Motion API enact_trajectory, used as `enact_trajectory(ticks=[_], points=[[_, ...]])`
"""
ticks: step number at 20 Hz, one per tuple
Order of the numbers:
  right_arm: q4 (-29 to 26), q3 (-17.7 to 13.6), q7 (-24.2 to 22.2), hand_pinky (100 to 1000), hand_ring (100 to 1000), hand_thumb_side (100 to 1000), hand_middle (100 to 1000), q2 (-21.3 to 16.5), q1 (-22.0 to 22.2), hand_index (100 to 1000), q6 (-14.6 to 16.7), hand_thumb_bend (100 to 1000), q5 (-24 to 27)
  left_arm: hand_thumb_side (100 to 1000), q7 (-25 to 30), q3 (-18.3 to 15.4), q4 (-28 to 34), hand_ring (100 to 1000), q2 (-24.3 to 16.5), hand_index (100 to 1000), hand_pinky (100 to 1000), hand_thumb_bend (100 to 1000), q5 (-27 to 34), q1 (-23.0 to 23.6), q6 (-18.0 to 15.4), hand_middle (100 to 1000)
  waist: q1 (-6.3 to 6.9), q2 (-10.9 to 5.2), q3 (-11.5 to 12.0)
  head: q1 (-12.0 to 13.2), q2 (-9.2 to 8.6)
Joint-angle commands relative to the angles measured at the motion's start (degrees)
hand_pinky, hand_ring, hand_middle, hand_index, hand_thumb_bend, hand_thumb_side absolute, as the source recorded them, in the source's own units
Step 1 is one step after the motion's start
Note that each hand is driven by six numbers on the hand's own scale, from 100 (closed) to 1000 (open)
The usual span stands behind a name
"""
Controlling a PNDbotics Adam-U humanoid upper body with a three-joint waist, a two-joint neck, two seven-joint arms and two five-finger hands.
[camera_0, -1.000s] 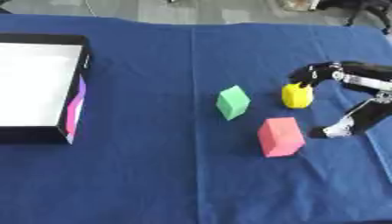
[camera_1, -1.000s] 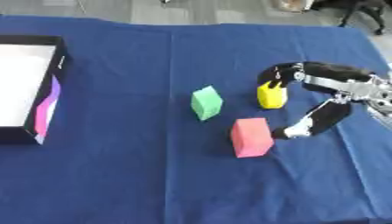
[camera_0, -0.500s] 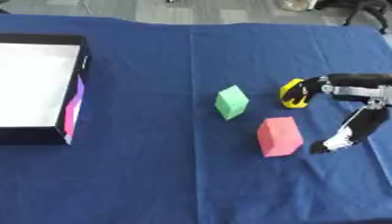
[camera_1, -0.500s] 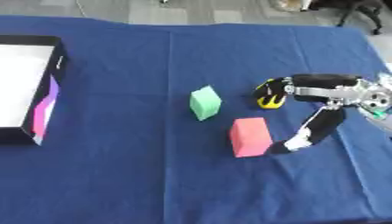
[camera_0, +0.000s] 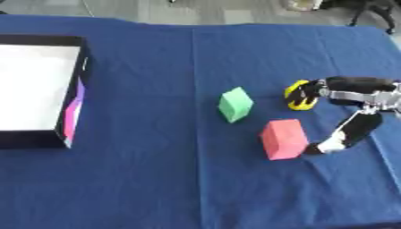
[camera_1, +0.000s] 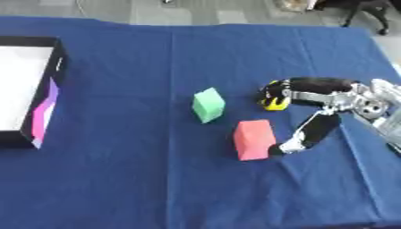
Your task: Pick up the objects with one hand, pass them to the other hand, and then place them into the box on the other side of the table.
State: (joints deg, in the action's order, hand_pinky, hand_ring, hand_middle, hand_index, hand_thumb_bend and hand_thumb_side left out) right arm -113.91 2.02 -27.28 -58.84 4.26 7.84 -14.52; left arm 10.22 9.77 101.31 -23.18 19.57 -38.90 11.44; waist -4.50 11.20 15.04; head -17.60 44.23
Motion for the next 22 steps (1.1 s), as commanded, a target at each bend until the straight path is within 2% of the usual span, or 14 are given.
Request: enact_trajectory(ticks=[1,13,22], points=[[-0.68,-0.06,0.84,774,823,489,838,-0.62,-0.66,900,-1.28,576,-0.82,619,0.30,-0.05,0.93,997,-0.52,707,1000,100,-0.23,-1.33,-0.06,884,-0.65,0.15,0.11,-0.20,-0.11],[-0.68,1.00,-0.05,777,821,513,833,0.77,-0.78,886,-3.74,583,-3.13,622,0.17,-0.10,1.22,998,-0.38,701,1000,100,-0.84,-1.54,0.27,879,-0.92,1.18,0.60,-0.31,-0.11],[-0.68,1.00,0.80,791,819,519,825,1.46,-0.33,879,-5.59,571,-7.13,624,0.32,-0.12,1.41,998,-0.34,697,1000,100,-1.02,-1.56,0.41,876,-0.95,1.89,0.84,-0.55,-0.11]])
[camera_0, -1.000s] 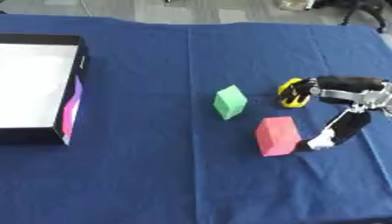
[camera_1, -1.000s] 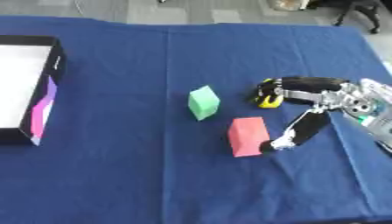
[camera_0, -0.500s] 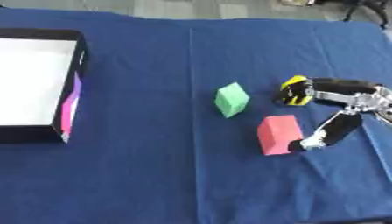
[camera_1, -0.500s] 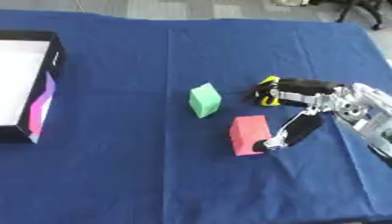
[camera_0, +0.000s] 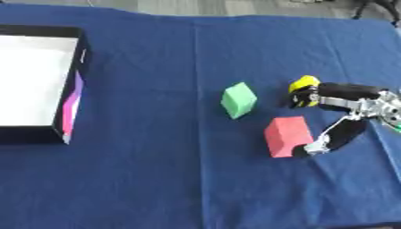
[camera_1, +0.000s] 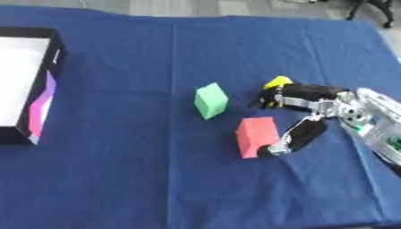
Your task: Pick up the objects with one hand, pass them to the other hand, and then place them into the box on the other side of the table.
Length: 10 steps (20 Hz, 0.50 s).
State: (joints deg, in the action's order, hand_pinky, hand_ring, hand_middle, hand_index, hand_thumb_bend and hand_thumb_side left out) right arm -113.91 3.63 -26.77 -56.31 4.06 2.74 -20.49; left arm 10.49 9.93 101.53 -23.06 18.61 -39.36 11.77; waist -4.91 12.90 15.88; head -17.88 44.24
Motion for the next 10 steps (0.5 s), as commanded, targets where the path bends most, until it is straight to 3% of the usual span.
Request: enact_trajectory(ticks=[1,10], points=[[-0.68,-0.62,0.28,793,817,516,821,-0.92,0.04,874,-0.83,563,-1.70,624,0.04,-0.32,1.21,998,-0.51,696,1000,100,-0.10,-1.11,0.07,874,-0.46,0.39,0.05,-0.21,-0.12],[-0.68,-0.20,-0.25,802,815,486,815,-0.08,0.73,867,-2.75,529,-5.75,623,0.04,-0.45,1.42,999,-0.52,692,1000,100,-0.20,-1.24,-0.10,869,-0.09,1.09,0.32,-0.14,-0.12]])
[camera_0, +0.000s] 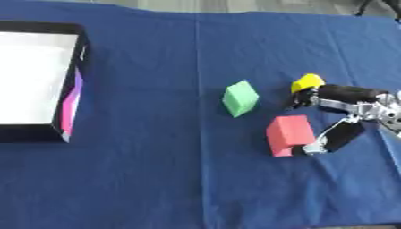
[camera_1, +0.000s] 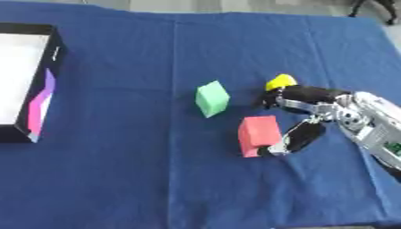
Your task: Pick up the objects with one hand, pass them to the other hand, and then place them into the box on the other side of the table.
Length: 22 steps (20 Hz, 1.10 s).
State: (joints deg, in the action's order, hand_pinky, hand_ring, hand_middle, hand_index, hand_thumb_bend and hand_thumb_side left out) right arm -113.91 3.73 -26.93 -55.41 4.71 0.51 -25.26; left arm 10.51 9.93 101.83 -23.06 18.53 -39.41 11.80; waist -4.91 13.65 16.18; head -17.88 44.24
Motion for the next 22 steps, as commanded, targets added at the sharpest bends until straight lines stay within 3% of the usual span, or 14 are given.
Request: enact_trajectory(ticks=[1,8,13,15,20,21,22], points=[[-0.68,-0.25,-0.24,803,816,484,815,-0.92,0.15,867,-0.66,526,-1.23,623,0.02,-0.46,1.13,999,-0.51,691,1000,100,-0.12,-1.17,-0.14,868,-0.04,0.38,0.07,-0.16,-0.12],[-0.68,-0.03,-1.38,805,817,479,813,-0.65,0.55,866,-0.77,522,-2.74,625,-0.07,-0.60,1.06,999,-0.53,689,1000,100,-0.22,-0.92,-0.12,865,0.04,0.47,0.18,-0.21,-0.12],[-0.68,0.19,-1.62,800,807,415,775,-0.46,0.51,834,-1.18,485,-2.04,627,0.01,-0.57,0.98,1000,-0.41,686,1000,100,-0.31,-0.88,0.00,863,0.07,0.54,0.12,-0.15,-0.12],[-0.68,0.27,-1.73,791,784,332,712,-0.41,0.51,774,-1.46,463,-1.33,626,0.03,-0.56,0.96,1000,-0.36,684,1000,100,-0.31,-0.87,0.02,862,0.12,0.51,0.06,-0.05,-0.12],[-0.68,0.26,-2.15,783,773,301,688,-0.52,0.38,757,-2.41,458,0.82,625,0.14,-0.56,0.92,999,-0.27,683,1000,100,-0.23,-0.78,0.04,860,0.18,0.32,-0.06,-0.01,-0.12],[-0.68,0.23,-1.99,758,734,210,609,-0.38,0.32,691,-2.61,343,1.49,619,0.27,-0.50,0.96,1000,-0.25,686,1000,100,-0.23,-0.80,-0.08,863,0.20,0.17,-0.07,0.12,-0.12],[-0.68,0.21,-1.73,753,724,192,595,-0.30,0.25,678,-2.89,316,2.34,623,0.45,-0.47,1.01,1000,-0.24,688,1000,100,-0.32,-0.79,-0.35,866,0.20,0.05,-0.08,0.20,-0.12]])
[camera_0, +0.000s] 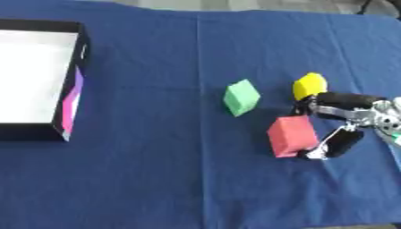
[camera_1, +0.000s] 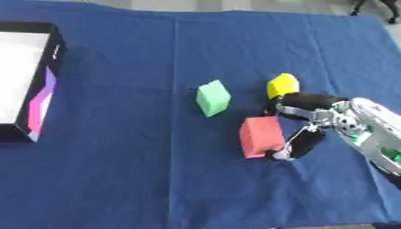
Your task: Pick up the objects with one hand, pass them to the other hand, and then place them into the box on the other side of the table.
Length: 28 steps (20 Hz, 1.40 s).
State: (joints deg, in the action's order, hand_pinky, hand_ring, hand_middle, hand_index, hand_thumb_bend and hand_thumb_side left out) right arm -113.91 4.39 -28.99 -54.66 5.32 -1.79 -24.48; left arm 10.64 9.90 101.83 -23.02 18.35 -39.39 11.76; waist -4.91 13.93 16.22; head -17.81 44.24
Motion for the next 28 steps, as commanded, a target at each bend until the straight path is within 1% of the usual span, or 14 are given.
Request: enact_trajectory(ticks=[1,3,4,6,9,10,11,12,15,17,20,23,26,28], points=[[-0.68,-0.49,0.62,748,711,151,570,-1.05,-0.42,651,-0.87,300,2.36,641,0.51,-0.43,0.96,1000,-0.26,695,1000,100,-0.18,-0.72,-0.66,873,0.18,-0.34,-0.15,0.17,-0.12],[-0.68,-0.54,0.97,747,704,130,557,-1.24,-0.47,636,-1.21,293,3.42,646,0.74,-0.47,0.60,1000,-0.22,700,1000,100,0.01,-0.52,-1.28,882,0.15,-0.53,-0.21,0.14,-0.12],[-0.68,-0.60,1.05,745,695,101,543,-1.35,-0.44,624,-1.22,282,3.70,646,0.78,-0.48,0.37,1000,-0.21,714,1000,100,0.19,-0.42,-1.46,904,0.14,-0.64,-0.26,0.14,-0.12],[-0.68,-0.84,1.23,740,689,100,536,-1.44,-0.32,617,-1.15,255,4.34,651,0.95,-0.44,0.04,1000,-0.26,721,1000,100,0.66,-0.35,-1.59,928,0.20,-0.83,-0.32,0.17,-0.12],[-0.68,-1.34,1.91,729,680,100,529,-1.50,-0.32,607,-1.20,217,6.05,637,1.38,-0.40,-0.22,1000,-0.32,721,1000,100,1.55,-0.25,-1.55,935,0.35,-1.12,-0.42,0.17,-0.12],[-0.68,-1.53,2.27,728,679,100,528,-1.56,-0.35,607,-1.19,217,6.78,635,1.43,-0.44,-0.36,1000,-0.34,721,1000,100,1.90,-0.20,-1.50,935,0.39,-1.22,-0.48,0.17,-0.12],[-0.68,-1.71,2.59,720,676,100,529,-1.61,-0.41,608,-1.12,186,7.54,631,1.44,-0.46,-0.49,1000,-0.36,722,1000,100,2.17,-0.15,-1.44,936,0.44,-1.33,-0.55,0.19,-0.12],[-0.68,-2.05,3.08,719,676,100,529,-1.59,-0.58,608,-0.88,182,8.72,631,1.47,-0.46,-0.53,1000,-0.44,722,1000,100,2.30,-0.07,-1.43,936,0.49,-1.48,-0.68,0.24,-0.12],[-0.68,-3.66,6.06,699,664,100,532,-1.71,-1.62,610,-0.35,100,14.44,609,1.63,-0.39,-0.26,1000,-0.61,724,1000,100,2.26,0.13,-1.47,940,0.70,-1.97,-1.06,0.43,-0.12],[-0.68,-4.63,8.12,695,659,100,535,-1.86,-2.77,613,-0.04,100,19.24,599,2.03,-0.35,-0.03,1000,-0.60,720,1000,100,2.37,0.11,-1.53,940,0.90,-2.31,-1.23,0.49,-0.12],[-0.68,-5.86,10.40,693,654,100,541,-2.05,-4.70,619,0.29,100,25.95,610,2.15,-0.37,0.12,992,-0.52,716,1000,100,3.00,-0.08,-1.55,930,1.26,-2.81,-1.41,0.52,-0.12],[-0.68,-6.77,13.01,681,649,100,545,-2.16,-6.88,623,0.00,100,31.68,607,1.99,-0.21,0.49,988,-0.52,715,1000,100,4.25,-0.71,-2.00,921,1.61,-3.32,-1.54,0.41,-0.12],[-0.68,-6.96,16.14,676,646,100,548,-2.05,-9.06,626,-0.48,100,35.34,592,1.48,0.02,0.99,979,-0.43,714,1000,100,5.13,-1.93,-2.67,911,1.94,-3.82,-1.61,0.27,-0.12],[-0.68,-6.64,18.40,675,647,100,550,-1.84,-10.41,629,-0.85,100,36.86,584,0.75,0.14,1.41,978,-0.33,714,1000,100,5.36,-2.96,-3.29,910,2.11,-4.14,-1.61,0.10,-0.12]])
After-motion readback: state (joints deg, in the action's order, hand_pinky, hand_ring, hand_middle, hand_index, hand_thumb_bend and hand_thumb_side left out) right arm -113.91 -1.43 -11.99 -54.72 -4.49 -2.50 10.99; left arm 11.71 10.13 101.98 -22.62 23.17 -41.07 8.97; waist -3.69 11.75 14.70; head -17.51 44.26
